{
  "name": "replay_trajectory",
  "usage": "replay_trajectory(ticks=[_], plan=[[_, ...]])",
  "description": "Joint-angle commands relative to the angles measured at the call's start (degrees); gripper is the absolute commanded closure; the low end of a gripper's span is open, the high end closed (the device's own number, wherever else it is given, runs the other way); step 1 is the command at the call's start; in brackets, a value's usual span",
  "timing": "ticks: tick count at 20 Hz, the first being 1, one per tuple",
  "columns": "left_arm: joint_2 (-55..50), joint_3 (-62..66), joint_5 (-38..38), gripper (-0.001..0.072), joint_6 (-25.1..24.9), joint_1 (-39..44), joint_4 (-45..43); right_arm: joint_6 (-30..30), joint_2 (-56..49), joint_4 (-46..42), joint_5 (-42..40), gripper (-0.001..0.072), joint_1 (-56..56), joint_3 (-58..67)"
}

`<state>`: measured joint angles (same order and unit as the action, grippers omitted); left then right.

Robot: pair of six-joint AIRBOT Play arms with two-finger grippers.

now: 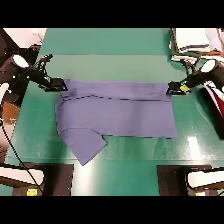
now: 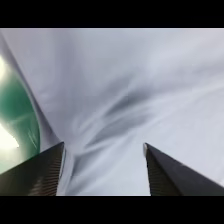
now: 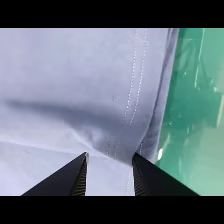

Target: Fold the shirts.

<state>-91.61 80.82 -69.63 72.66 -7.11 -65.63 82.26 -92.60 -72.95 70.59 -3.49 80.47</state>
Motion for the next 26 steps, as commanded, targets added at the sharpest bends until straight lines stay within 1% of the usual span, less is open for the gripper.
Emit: replay_trajectory(ticks=[1,4,5,6,9,12,15,18,23,24,25,26], plan=[[1.3,-0.2,-6.0,0.0118,3.9,-2.1,-2.7,3.6,1.0,-0.1,5.8,0.0377,2.3,1.0],[6.5,-3.5,-11.0,0.0118,4.0,-5.2,-3.3,1.7,5.3,0.0,12.5,0.0378,5.3,0.9],[9.5,-6.7,-10.9,0.0118,4.8,-5.7,-3.4,0.8,7.0,0.0,14.0,0.0378,5.8,0.9],[13.1,-11.1,-10.5,0.0118,6.6,-6.1,-3.9,0.1,8.5,-0.1,14.6,0.0378,5.7,0.9],[24.2,-27.0,-10.0,0.0118,9.3,-6.1,-3.8,-1.6,12.4,0.0,13.4,0.0378,5.7,0.9],[35.0,-41.7,-9.5,0.0119,11.9,-6.1,-3.6,-1.8,14.3,-0.1,11.9,0.0378,5.3,0.9],[42.2,-51.2,-7.7,0.0118,13.1,-6.1,-0.7,-1.8,14.3,-0.1,11.9,0.0378,5.3,0.9],[43.0,-55.8,-6.0,0.0118,12.6,-6.1,2.9,-1.8,14.3,-0.1,12.0,0.0378,5.3,0.9],[43.0,-59.0,1.0,0.0118,11.9,-6.1,7.8,-1.8,14.3,0.0,12.2,0.0378,5.3,0.9],[42.9,-59.3,1.9,0.0129,11.2,-6.1,8.8,-1.8,14.3,0.0,12.1,0.0378,5.3,0.9],[42.9,-59.8,2.4,0.0232,10.6,-6.1,9.3,-1.8,14.3,0.0,12.1,0.0378,5.3,0.9],[42.9,-60.3,3.1,0.0228,10.3,-6.1,9.7,-1.8,14.3,0.0,12.2,0.0378,5.3,0.9]])
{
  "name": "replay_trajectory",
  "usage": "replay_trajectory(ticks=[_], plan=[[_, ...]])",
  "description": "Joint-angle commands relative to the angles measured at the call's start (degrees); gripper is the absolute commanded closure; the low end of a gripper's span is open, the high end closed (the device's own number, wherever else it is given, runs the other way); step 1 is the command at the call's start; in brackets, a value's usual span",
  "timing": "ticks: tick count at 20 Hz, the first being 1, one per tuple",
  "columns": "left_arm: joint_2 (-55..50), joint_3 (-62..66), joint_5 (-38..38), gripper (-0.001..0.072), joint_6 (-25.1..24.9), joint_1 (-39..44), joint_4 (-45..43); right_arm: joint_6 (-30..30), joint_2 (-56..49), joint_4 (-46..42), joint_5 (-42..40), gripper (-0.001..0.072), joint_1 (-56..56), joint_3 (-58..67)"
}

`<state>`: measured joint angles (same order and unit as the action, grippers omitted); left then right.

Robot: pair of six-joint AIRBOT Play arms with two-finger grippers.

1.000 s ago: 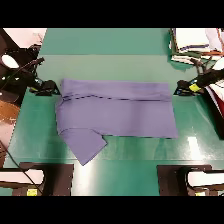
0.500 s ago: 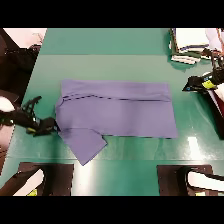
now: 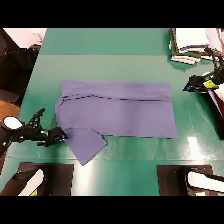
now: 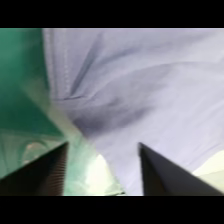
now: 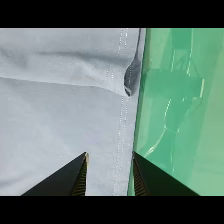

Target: Fold the shirts.

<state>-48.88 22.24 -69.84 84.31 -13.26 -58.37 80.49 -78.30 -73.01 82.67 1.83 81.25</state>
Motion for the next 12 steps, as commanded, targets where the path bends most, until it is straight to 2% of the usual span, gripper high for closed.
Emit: replay_trajectory(ticks=[1,4,5,6,7,8,10,12], plan=[[0.2,-2.1,4.0,0.0227,-1.4,0.0,2.9,0.0,0.1,0.0,0.3,0.0378,0.0,0.1],[0.2,-2.7,5.0,0.0229,-1.4,0.0,4.2,0.0,0.1,0.0,1.5,0.0378,0.0,0.1],[0.2,-2.7,5.8,0.026,-1.4,0.0,4.9,0.0,0.1,0.0,2.0,0.0378,0.0,0.1],[0.2,-2.6,6.5,0.0522,-1.4,0.0,5.5,0.0,0.1,0.0,2.9,0.0378,0.1,0.1],[0.2,-2.5,7.3,0.0641,-2.4,0.0,6.8,-0.1,0.1,0.0,4.0,0.0378,0.3,0.1],[0.2,-2.5,8.0,0.0674,-2.5,0.0,8.0,-0.1,0.1,0.0,5.2,0.0378,0.7,0.0],[0.2,-2.4,7.8,0.0678,-4.0,0.0,9.1,-0.9,0.2,0.0,8.2,0.0378,2.0,-0.2],[0.2,-1.3,5.9,0.0679,-5.5,0.0,9.2,-1.1,2.8,0.0,7.6,0.0378,4.2,-5.0]])
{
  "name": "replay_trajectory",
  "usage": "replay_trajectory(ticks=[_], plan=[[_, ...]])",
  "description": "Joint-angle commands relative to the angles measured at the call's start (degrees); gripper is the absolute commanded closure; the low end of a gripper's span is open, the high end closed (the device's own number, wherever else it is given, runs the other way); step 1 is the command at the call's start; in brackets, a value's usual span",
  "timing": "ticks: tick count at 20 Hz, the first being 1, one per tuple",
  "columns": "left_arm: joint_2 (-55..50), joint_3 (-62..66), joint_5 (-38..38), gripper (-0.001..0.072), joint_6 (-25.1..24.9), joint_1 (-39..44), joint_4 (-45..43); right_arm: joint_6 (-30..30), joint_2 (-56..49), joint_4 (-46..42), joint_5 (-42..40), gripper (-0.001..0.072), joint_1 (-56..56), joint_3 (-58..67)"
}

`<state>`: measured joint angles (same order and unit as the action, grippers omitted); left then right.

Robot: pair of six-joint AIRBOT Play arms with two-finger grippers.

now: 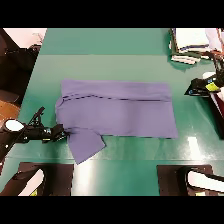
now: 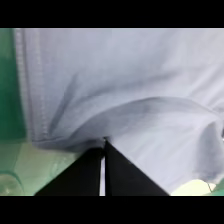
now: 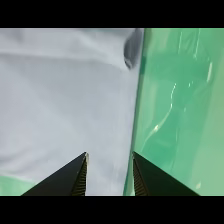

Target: Fold the shirts.

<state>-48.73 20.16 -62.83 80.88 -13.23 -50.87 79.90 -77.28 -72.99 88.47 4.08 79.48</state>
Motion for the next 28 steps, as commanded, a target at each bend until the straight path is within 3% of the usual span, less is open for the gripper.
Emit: replay_trajectory(ticks=[1,4,6,7,8,9,12,17,18,21,26,28], plan=[[0.0,1.9,-2.2,0.0679,-2.8,0.0,1.7,-0.5,3.5,0.0,0.7,0.0378,3.5,-7.2],[0.0,5.6,-4.5,0.0679,-4.7,0.0,2.2,-2.4,8.7,0.0,-1.6,0.0359,8.7,-21.0],[0.0,6.8,-5.0,0.0679,-4.9,0.0,2.5,-4.4,9.5,0.0,-1.4,0.0081,11.8,-29.2],[0.0,6.9,-5.2,0.0679,-4.9,0.0,2.5,-4.6,9.3,0.7,-1.7,0.0084,12.9,-32.6],[0.0,6.9,-5.3,0.0679,-4.9,0.0,2.6,-5.4,8.8,2.8,-2.3,0.0108,13.8,-35.5],[0.0,6.9,-5.3,0.0679,-4.9,0.0,2.6,-7.7,8.0,6.0,-3.3,0.0186,14.5,-38.0],[0.0,6.9,-5.9,0.0678,-4.9,0.0,2.5,-9.5,6.0,11.1,-7.3,0.0272,14.3,-42.4],[0.0,6.9,-7.0,0.0678,-4.9,0.0,2.5,-9.9,6.7,11.3,-8.3,0.0286,11.3,-43.1],[0.0,6.9,-7.7,0.0678,-4.9,0.0,2.4,-9.9,7.7,11.3,-8.4,0.0352,11.3,-43.1],[0.0,6.9,-10.8,0.0679,-6.0,0.0,1.2,-9.9,11.5,7.3,-8.6,0.067,11.4,-43.1],[0.1,7.8,-17.0,0.0681,-5.9,0.5,0.4,-9.6,19.3,-0.9,-4.2,0.0695,11.4,-42.2],[0.1,8.2,-19.7,0.0681,-5.3,5.0,0.4,-9.0,24.0,-7.1,0.6,0.0695,11.4,-41.4]])
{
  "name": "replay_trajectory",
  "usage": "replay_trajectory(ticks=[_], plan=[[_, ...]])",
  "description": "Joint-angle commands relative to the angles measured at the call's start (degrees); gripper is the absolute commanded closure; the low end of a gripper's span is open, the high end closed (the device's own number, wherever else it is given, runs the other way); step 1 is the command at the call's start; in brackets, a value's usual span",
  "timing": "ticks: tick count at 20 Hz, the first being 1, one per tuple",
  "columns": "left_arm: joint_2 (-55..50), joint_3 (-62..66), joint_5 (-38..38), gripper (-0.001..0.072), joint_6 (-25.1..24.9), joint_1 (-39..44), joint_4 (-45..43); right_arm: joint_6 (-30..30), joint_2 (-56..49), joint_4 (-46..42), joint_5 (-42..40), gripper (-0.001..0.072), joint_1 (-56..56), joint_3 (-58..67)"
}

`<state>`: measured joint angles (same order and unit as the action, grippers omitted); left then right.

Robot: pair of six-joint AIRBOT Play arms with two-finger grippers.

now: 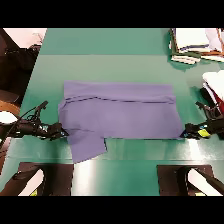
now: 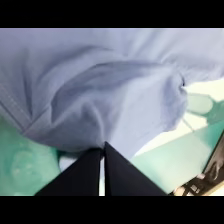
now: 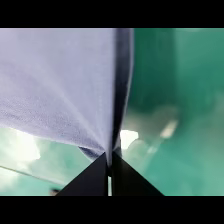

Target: Fold the shirts.

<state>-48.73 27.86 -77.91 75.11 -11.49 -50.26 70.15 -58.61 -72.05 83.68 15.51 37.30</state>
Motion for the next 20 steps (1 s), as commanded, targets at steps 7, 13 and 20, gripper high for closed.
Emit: replay_trajectory(ticks=[7,13,20], plan=[[0.1,13.8,-0.6,0.0679,5.9,14.7,2.1,1.4,16.7,-12.4,7.7,0.0695,-0.1,1.4],[-9.7,31.0,6.6,0.0679,5.9,14.7,-6.3,1.4,4.9,-3.9,2.6,0.0695,-0.2,14.6],[-27.5,40.3,15.0,0.0678,5.9,14.7,-6.3,1.4,-13.6,3.5,-2.5,0.0696,-1.0,29.7]])
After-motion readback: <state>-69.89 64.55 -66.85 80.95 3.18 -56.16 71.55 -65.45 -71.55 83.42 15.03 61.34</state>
